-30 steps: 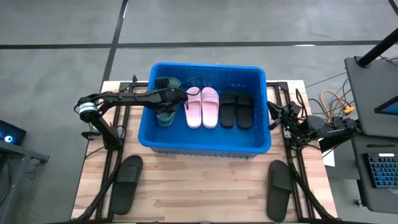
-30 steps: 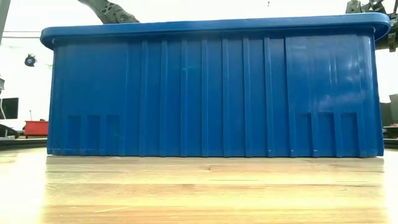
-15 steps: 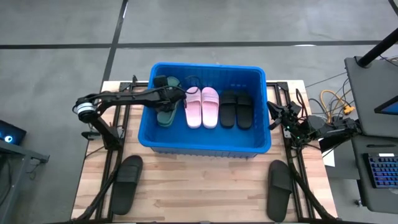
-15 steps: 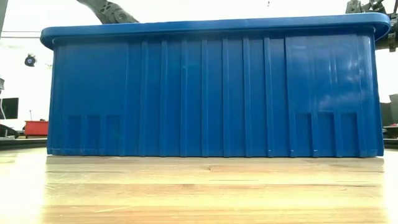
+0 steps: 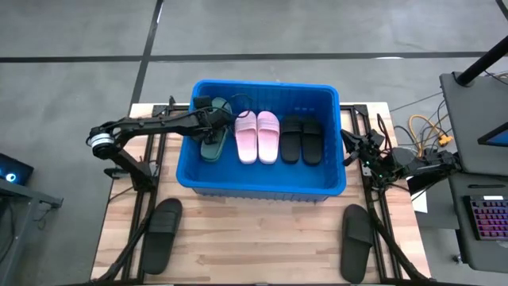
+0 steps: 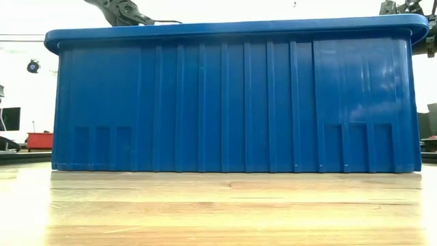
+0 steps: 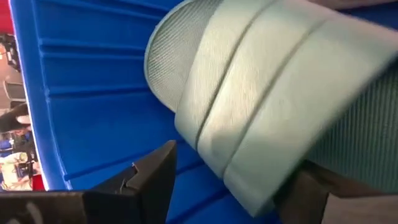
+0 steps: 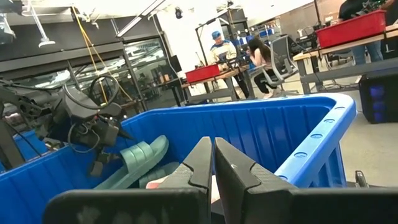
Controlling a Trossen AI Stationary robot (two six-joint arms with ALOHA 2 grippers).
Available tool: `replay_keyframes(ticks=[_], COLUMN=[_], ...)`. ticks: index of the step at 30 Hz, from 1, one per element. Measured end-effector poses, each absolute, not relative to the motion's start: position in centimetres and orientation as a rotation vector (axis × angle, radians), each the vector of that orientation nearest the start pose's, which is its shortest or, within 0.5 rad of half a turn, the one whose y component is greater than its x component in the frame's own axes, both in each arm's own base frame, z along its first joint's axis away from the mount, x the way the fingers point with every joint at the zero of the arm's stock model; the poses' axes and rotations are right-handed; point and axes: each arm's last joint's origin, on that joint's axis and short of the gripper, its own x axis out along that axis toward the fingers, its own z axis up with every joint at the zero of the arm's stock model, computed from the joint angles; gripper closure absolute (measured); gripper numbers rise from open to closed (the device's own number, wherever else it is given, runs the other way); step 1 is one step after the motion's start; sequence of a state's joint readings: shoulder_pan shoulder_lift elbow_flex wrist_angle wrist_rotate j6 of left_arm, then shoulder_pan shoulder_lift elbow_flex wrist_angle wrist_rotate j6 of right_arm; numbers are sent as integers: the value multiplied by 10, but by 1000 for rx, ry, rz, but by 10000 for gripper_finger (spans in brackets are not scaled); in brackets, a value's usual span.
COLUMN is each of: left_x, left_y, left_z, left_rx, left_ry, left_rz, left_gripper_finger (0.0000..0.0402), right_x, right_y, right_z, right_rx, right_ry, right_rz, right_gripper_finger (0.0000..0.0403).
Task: Pick and place slides into bin
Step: Put the green slide into the blue bin, then put the right black slide into the blue bin
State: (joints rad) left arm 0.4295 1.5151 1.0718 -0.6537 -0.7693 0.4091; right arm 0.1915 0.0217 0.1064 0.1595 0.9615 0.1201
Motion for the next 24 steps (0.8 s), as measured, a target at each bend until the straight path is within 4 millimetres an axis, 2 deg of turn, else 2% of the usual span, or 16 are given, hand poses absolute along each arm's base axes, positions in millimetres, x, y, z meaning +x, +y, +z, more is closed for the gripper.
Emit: replay_keyframes(ticks=[14,19,24], left_x=[243,236,223], left_y=[133,129,122], left_z=[245,258,280], left_rx=[488,472,445], left_ry=[1416,1359,1252], left_rz=[740,744,748], left_gripper_finger=[186,186,186], right_x=[80,80,80], right_y=[-9,-9,-9], right_z=[210,209,208], right_rx=[246,247,248], right_ry=[-249,-242,-242], right_rz=[-754,-754,-754], right_gripper_finger=[394,394,394])
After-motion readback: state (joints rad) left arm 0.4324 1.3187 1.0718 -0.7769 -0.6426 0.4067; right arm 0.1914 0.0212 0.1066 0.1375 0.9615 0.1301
